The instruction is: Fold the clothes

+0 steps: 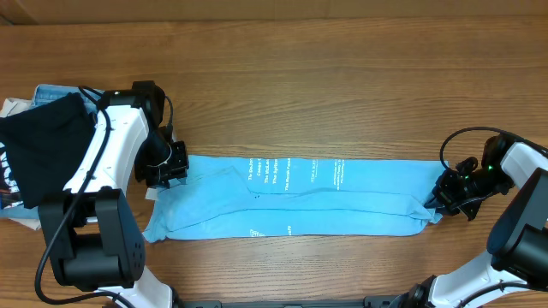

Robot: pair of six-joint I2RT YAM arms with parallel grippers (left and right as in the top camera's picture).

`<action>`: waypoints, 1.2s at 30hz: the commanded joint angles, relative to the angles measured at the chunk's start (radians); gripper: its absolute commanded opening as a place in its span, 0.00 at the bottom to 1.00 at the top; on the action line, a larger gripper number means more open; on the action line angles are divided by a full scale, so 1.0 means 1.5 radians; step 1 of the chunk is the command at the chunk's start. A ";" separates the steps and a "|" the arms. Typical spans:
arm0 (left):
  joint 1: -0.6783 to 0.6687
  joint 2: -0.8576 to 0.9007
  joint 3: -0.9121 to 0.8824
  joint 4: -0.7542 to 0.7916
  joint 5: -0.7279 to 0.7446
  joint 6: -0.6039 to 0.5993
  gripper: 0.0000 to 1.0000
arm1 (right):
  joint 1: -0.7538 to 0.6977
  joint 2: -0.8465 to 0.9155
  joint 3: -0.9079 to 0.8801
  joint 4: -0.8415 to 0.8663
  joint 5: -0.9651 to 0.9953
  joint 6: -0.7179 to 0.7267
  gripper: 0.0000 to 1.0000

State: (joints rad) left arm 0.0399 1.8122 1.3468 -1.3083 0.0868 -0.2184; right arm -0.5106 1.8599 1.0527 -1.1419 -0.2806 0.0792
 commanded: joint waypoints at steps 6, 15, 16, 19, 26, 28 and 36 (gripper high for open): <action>0.005 -0.009 0.010 0.021 0.056 0.021 0.32 | -0.003 -0.002 0.083 0.003 0.056 0.060 0.04; 0.004 -0.009 0.114 0.015 0.066 0.026 0.35 | -0.032 -0.003 0.241 -0.018 0.108 0.089 0.04; 0.004 -0.009 0.118 0.014 0.070 0.025 0.35 | -0.032 -0.003 0.254 -0.027 0.112 0.084 0.04; 0.004 -0.009 0.119 0.015 0.089 0.026 0.36 | -0.012 -0.003 0.279 -0.050 0.112 0.048 0.04; 0.004 -0.009 0.118 -0.003 0.089 0.024 0.36 | 0.104 -0.003 0.282 -0.098 0.131 0.034 0.04; 0.004 -0.009 0.118 -0.002 0.088 0.024 0.37 | 0.150 -0.003 0.282 -0.113 0.132 0.034 0.04; 0.004 -0.009 0.118 0.001 0.089 0.023 0.39 | 0.335 -0.003 0.280 -0.158 0.134 0.034 0.04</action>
State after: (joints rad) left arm 0.0410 1.8122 1.5063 -1.3098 0.2062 -0.1997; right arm -0.0761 1.8599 1.4494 -1.3720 -0.0879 0.1371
